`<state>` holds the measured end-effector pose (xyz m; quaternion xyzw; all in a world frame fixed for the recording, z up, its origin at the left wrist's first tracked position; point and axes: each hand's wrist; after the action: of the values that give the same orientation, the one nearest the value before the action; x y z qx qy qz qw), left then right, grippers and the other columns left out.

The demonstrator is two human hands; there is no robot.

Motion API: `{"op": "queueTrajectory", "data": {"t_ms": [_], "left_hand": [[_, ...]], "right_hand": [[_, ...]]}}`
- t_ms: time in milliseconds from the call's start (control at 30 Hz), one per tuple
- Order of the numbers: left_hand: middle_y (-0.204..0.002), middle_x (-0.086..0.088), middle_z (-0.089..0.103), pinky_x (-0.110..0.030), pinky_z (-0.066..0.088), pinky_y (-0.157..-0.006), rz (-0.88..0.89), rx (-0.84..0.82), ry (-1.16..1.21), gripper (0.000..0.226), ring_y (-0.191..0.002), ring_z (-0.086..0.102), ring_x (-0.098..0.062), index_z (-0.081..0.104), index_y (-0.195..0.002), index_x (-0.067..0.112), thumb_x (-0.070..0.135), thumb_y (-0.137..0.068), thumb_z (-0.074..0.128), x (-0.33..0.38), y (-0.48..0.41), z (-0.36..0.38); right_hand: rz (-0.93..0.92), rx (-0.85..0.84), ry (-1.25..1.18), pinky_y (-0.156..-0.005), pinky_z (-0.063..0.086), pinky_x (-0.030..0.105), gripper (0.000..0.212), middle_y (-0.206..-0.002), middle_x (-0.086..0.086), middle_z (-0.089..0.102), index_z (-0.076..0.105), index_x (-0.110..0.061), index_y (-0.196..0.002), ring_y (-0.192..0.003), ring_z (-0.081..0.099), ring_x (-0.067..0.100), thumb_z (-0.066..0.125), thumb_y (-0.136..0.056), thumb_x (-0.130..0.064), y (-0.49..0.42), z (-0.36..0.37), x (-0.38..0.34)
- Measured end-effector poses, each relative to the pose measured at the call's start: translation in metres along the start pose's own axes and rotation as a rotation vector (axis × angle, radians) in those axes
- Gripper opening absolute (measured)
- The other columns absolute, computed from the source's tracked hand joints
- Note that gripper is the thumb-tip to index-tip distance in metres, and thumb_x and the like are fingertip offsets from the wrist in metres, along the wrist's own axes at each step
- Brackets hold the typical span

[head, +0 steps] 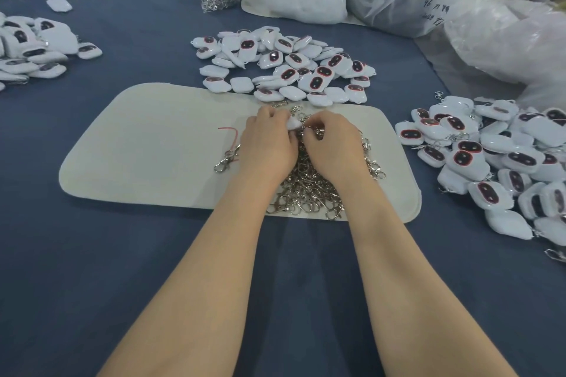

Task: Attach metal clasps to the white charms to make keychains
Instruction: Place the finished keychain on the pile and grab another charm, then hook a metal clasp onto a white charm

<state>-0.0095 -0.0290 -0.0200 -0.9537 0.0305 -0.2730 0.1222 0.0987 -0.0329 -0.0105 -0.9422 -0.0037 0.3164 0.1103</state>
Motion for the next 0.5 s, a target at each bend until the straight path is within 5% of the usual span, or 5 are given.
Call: {"op": "queueTrajectory", "data": {"t_ms": [233, 333, 433, 500], "left_hand": [[-0.107, -0.01, 0.06, -0.042, 0.044, -0.08, -0.063, 0.148, 0.128, 0.023, -0.097, 0.055, -0.031, 0.052, -0.112, 0.008, 0.024, -0.099, 0.04, 0.006, 0.002, -0.006], [-0.081, 0.004, 0.053, -0.027, 0.035, -0.063, -0.146, 0.401, 0.379, 0.018, -0.075, 0.052, -0.012, 0.049, -0.096, 0.013, 0.024, -0.102, 0.034, 0.011, 0.001, -0.02], [-0.07, 0.013, 0.049, -0.012, 0.039, -0.059, -0.175, 0.619, 0.742, 0.013, -0.062, 0.051, 0.005, 0.044, -0.094, 0.015, 0.022, -0.102, 0.036, 0.014, 0.0, -0.037], [-0.075, 0.014, 0.055, -0.021, 0.05, -0.073, -0.178, 0.66, 0.93, 0.012, -0.071, 0.058, -0.001, 0.046, -0.099, 0.015, 0.023, -0.101, 0.038, 0.016, 0.002, -0.043]], "right_hand": [[-0.017, 0.027, -0.009, -0.091, 0.042, 0.032, 0.022, -0.116, 0.005, 0.062, 0.062, -0.014, -0.111, -0.105, 0.056, 0.023, 0.051, -0.093, -0.019, 0.002, -0.002, -0.006], [-0.107, 0.034, -0.009, -0.099, 0.037, 0.032, 0.029, -0.125, 0.004, 0.06, 0.059, -0.013, -0.121, -0.116, 0.053, 0.022, 0.051, -0.095, -0.023, 0.005, -0.001, -0.013], [-0.312, -0.116, 0.105, -0.113, 0.023, 0.048, 0.048, -0.145, 0.002, 0.043, 0.045, -0.02, -0.139, -0.138, 0.032, 0.023, 0.051, -0.093, -0.027, 0.011, 0.007, -0.025], [-0.392, -0.266, 0.255, -0.117, 0.008, 0.052, 0.065, -0.155, 0.001, 0.026, 0.033, -0.024, -0.146, -0.145, 0.012, 0.024, 0.057, -0.087, -0.028, 0.018, 0.017, -0.035]]}}
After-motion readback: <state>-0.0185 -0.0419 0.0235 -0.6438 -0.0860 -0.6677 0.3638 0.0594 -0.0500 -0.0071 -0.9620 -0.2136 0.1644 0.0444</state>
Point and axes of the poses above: each hand's wrist, its own y-axis away from the middle knuckle, its own z-axis out of the palm, x = y × z
